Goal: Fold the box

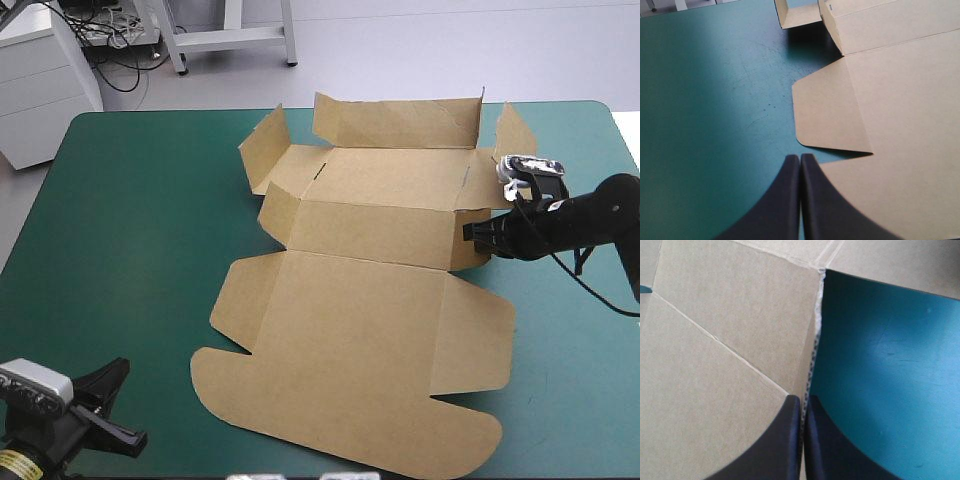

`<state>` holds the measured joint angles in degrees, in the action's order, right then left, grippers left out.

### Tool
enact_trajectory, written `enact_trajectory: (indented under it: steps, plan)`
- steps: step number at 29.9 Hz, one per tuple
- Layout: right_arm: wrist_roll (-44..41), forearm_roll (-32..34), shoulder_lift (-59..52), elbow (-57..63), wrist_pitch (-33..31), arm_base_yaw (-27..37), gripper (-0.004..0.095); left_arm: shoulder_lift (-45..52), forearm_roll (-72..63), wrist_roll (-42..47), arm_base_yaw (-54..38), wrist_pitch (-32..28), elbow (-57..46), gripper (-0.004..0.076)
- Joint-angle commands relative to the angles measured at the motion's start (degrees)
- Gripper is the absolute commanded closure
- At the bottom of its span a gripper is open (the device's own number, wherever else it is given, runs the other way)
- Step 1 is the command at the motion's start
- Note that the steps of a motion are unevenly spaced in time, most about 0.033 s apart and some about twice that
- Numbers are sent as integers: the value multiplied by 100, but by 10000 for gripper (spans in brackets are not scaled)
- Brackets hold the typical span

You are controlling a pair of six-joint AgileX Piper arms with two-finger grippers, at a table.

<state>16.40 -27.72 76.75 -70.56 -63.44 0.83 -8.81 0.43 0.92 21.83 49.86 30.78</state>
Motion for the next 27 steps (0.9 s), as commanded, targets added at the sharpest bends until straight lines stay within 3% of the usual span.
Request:
enact_trajectory:
  steps: [1, 6, 15, 23, 27]
  plan:
    - [219, 319, 50, -557, -368, 2, 931, -717, -43, 12, 7, -221, 617, 756]
    - [474, 859, 431, -976, -556, -97, 931, -1515, -128, 12, 7, 254, 1354, 756]
    - [985, 1263, 1571, -2639, -712, -693, 931, -2029, -138, 12, 7, 347, 2065, 756]
    - [1906, 1257, 2442, -4423, -734, -1509, 931, -2040, -138, 76, 7, 1011, 2302, 756]
    - [2948, 1257, 2669, -4749, -709, -1982, 931, -2040, -138, 81, 7, 1068, 2302, 756]
